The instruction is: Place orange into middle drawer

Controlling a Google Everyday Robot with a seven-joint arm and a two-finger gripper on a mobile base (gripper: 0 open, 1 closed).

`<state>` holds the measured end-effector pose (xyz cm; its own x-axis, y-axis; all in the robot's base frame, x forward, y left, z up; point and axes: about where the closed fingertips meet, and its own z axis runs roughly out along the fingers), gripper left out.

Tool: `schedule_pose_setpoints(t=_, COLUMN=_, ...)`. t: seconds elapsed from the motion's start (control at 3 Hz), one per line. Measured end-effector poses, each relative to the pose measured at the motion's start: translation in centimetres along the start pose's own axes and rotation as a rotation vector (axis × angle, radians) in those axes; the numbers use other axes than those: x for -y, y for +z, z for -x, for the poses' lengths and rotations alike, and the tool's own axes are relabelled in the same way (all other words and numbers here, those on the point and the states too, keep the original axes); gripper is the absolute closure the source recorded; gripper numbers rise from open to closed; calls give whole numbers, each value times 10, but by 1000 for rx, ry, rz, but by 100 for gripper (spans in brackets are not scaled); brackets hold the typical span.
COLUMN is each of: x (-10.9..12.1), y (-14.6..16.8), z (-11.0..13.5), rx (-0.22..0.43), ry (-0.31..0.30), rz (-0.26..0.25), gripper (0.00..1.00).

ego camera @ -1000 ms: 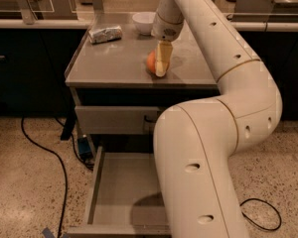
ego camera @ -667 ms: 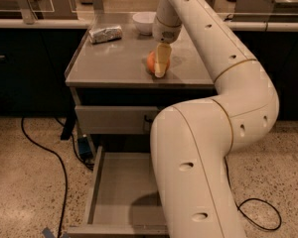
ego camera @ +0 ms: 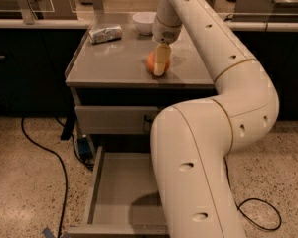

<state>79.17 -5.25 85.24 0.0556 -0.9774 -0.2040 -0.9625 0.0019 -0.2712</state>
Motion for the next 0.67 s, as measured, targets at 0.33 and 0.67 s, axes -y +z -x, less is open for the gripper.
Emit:
schedule_pose_setpoints(t=0.33, x=0, y=0, z=0, rx=0, ry=0, rz=0, gripper=43)
schedule_pose_setpoints(t=0.67, x=0, y=0, z=0, rx=0, ry=0, rz=0, gripper=64)
